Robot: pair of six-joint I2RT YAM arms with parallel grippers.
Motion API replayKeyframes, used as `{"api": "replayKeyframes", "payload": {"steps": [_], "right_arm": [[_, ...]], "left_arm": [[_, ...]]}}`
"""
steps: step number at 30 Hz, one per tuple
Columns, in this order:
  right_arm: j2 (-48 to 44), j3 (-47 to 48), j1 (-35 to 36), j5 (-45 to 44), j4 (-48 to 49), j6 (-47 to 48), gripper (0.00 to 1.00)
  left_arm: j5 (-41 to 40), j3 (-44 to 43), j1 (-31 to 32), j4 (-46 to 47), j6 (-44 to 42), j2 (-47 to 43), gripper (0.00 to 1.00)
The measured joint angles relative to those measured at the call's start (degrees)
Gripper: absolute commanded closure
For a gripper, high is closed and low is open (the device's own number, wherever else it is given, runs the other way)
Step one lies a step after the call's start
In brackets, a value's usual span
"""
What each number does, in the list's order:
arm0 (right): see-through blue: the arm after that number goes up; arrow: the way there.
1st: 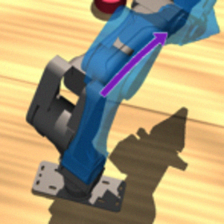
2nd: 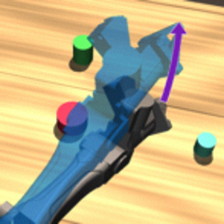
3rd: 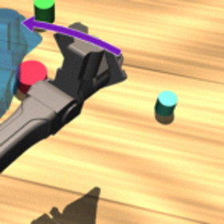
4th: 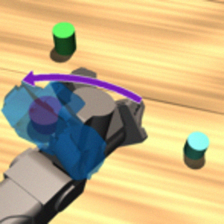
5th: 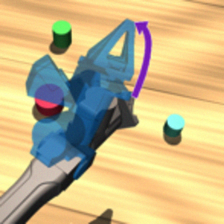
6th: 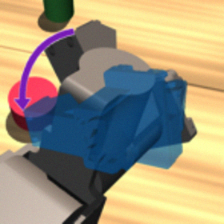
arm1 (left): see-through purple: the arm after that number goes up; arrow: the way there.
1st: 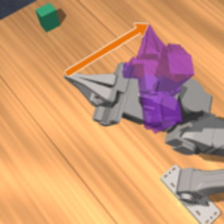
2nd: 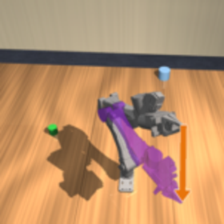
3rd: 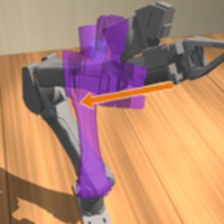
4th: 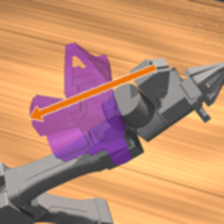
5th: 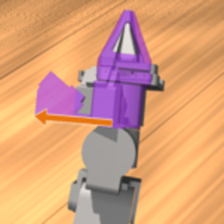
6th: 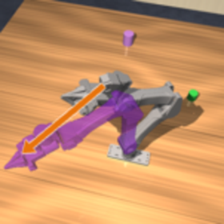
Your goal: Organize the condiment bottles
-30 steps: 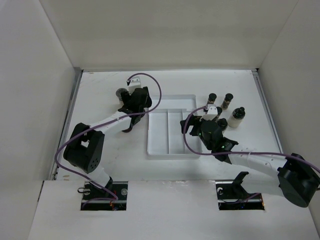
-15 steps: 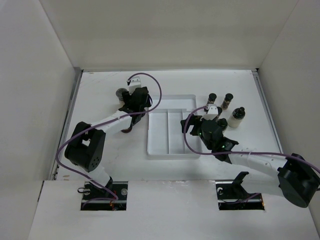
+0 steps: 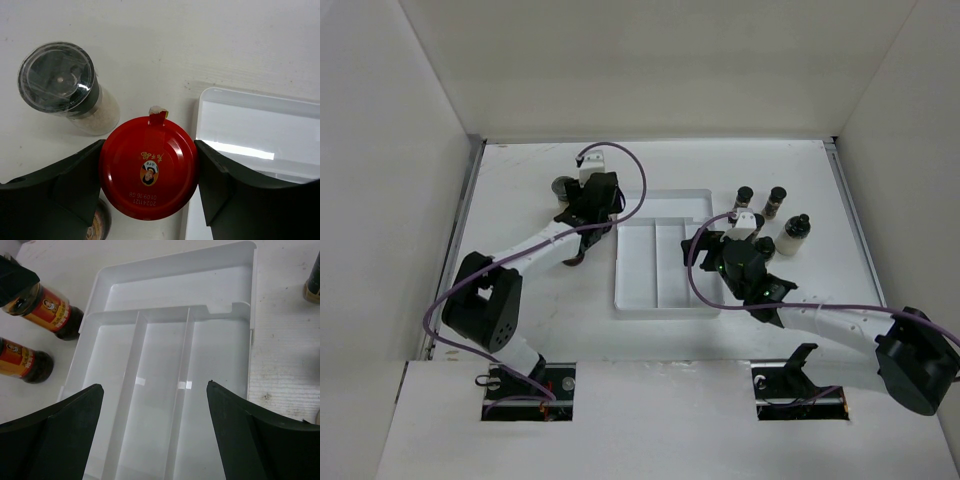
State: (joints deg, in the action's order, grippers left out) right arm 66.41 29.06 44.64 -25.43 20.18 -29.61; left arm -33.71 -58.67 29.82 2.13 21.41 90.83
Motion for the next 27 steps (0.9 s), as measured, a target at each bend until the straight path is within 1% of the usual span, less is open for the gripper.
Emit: {"api": "replayKeyframes", "payload": {"steps": [5,10,17,22,27], "right_arm": [[-0.4,0.0,0.0,0.0,0.0,0.0,0.08],[-0.9,0.0,-0.1,0.0,0.0,0.0,0.08],[-2.7,-0.4,-0.9,0.0,0.0,-0.1,0.08],[-3.5,-0.9,-1.2,0.0,0.0,-0.2,0.08],[-4.1,-1.0,-1.5,0.0,0.0,-0.2,0.08]], "left_arm": [[0.0,-1.9,0.6,-0.2,-0.7,-0.4,0.76],[-0.1,-3.9,1.7,-1.4,-1.6,-0.4,0.77],[-0.1,-11.3,4.5,-2.4,-3.5,0.0,0.77],[0.2,-17.0,5.7,-0.5,-3.9,3.8,0.77],[1.5,-18.6,6.0,0.2,-3.9,9.7,0.77]]}}
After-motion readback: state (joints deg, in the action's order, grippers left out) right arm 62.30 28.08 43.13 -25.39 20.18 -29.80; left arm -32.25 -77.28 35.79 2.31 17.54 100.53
